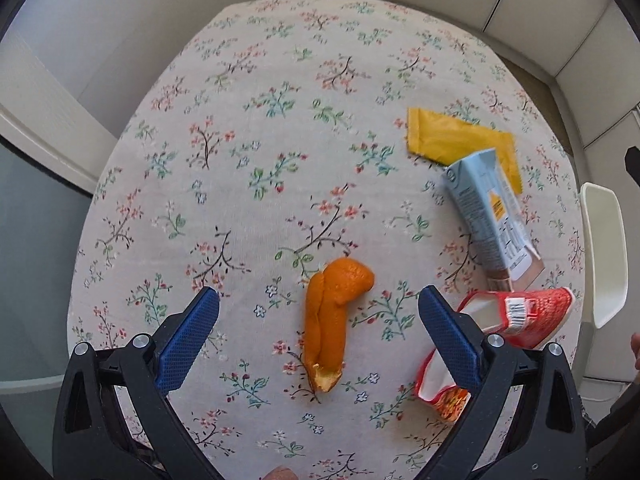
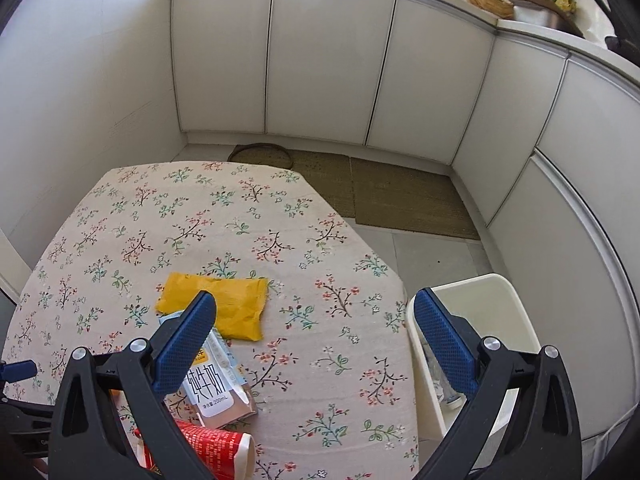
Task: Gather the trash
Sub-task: 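Move both tools back over the table toward the remaining trash, then grasp the second orange peel with the left tool while the right tool grasps the milk carton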
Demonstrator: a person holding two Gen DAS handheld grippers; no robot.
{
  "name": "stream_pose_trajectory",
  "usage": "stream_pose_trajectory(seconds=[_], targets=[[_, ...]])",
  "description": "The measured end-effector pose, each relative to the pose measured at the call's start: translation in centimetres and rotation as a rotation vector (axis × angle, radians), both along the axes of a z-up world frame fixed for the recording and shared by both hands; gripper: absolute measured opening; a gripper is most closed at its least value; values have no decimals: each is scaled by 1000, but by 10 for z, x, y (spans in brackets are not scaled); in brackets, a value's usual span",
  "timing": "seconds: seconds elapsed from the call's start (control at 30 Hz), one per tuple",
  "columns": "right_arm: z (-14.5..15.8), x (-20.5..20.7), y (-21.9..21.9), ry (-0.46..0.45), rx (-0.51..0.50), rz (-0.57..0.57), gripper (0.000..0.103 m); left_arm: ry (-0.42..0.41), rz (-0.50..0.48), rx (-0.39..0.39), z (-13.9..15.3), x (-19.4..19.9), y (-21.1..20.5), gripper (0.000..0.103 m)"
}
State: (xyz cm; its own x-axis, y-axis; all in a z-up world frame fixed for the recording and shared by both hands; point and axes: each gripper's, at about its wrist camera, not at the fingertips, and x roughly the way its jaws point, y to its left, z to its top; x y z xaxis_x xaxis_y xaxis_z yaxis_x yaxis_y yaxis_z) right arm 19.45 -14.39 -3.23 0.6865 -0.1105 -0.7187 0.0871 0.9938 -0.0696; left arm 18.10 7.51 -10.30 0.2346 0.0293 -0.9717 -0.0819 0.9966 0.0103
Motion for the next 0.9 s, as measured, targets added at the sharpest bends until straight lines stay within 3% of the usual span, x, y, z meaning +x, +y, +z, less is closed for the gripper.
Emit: stream_pose_trajectory(seconds=[0.17,0.37,0.47,0.5,0.53,0.73,0.9], targets=[[-20,16,15,94,25,34,96,39,-4,-38,-17,-3,7,87],[-55,34,29,263,109,84,96,78,-56,-58,-33,-6,-2,64],[-68,40,39,307,91,103,96,98,-73,-61,-41,-8,-3,43],[-70,41,41,314,83,107,96,106,-74,-63,-43,-9,-3,29],[-72,43,43,320,80,110,96,110,-70,-63,-45,-10,-2,25],[-90,55,57,392,92,141,96,62,-1,-103,-30,-16,29,19],[-104,64,71,456,112,173,96,-19,81,-158,4,-16,64,19]])
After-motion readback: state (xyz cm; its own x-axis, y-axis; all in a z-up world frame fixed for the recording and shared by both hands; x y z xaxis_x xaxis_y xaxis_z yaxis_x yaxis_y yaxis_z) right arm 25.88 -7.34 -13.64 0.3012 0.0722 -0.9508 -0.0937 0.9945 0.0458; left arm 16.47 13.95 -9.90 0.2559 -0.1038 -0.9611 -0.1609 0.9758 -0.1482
